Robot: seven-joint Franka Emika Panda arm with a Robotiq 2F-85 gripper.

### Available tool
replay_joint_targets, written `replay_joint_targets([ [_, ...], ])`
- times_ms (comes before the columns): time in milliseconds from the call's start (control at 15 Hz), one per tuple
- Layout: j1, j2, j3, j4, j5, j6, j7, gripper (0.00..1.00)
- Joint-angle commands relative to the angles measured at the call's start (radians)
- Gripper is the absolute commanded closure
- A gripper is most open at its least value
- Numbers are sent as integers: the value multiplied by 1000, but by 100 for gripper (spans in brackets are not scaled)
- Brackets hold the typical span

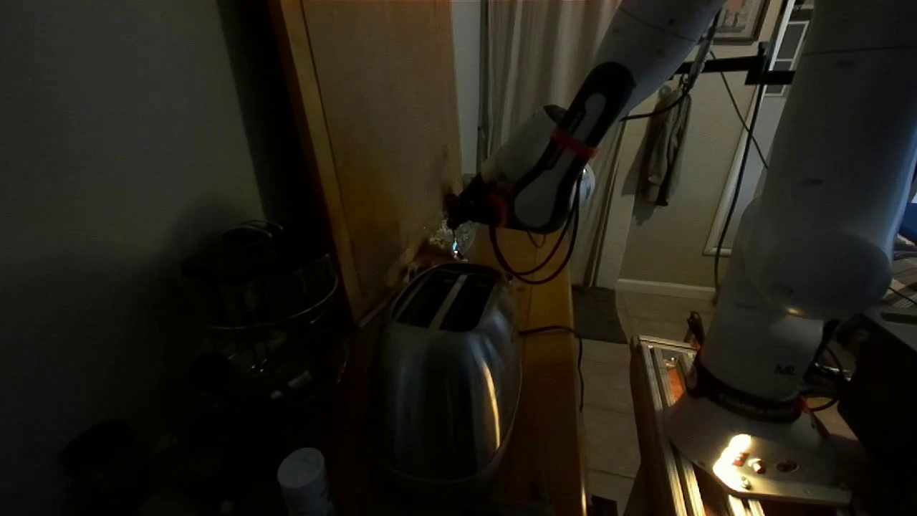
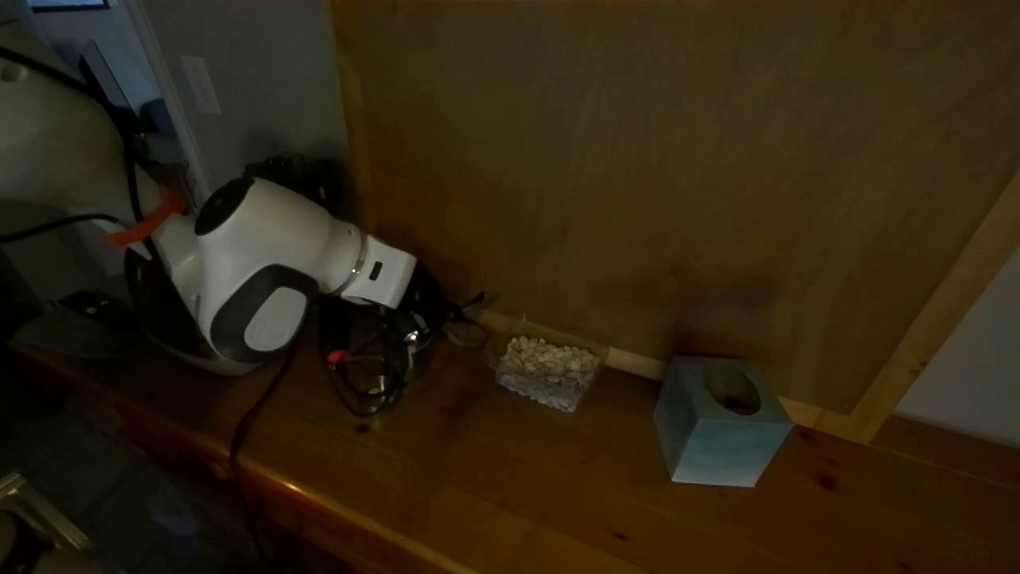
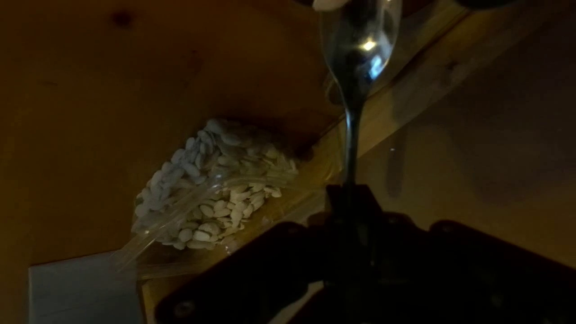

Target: Use the silver spoon to place contents from the clear container on the right into the medium measuring cup.

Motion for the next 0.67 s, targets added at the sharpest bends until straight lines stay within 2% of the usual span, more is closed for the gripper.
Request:
replay_joint_targets([
  [0, 8, -39, 18, -35, -78, 0, 50, 98],
  [67, 13, -29, 15, -24, -25, -5, -7, 98],
  [200, 14, -18, 14, -15, 12, -3, -28, 98],
  [267, 8, -34, 20, -31, -67, 8, 41, 98],
  [333, 13, -14, 7, -6, 62, 0, -59, 98],
  [400, 12, -24, 14, -22, 4, 16, -16, 98],
  [533, 13, -29, 18, -25, -10, 15, -13, 98],
  [600, 19, -1, 6, -3, 114, 24, -130, 98],
])
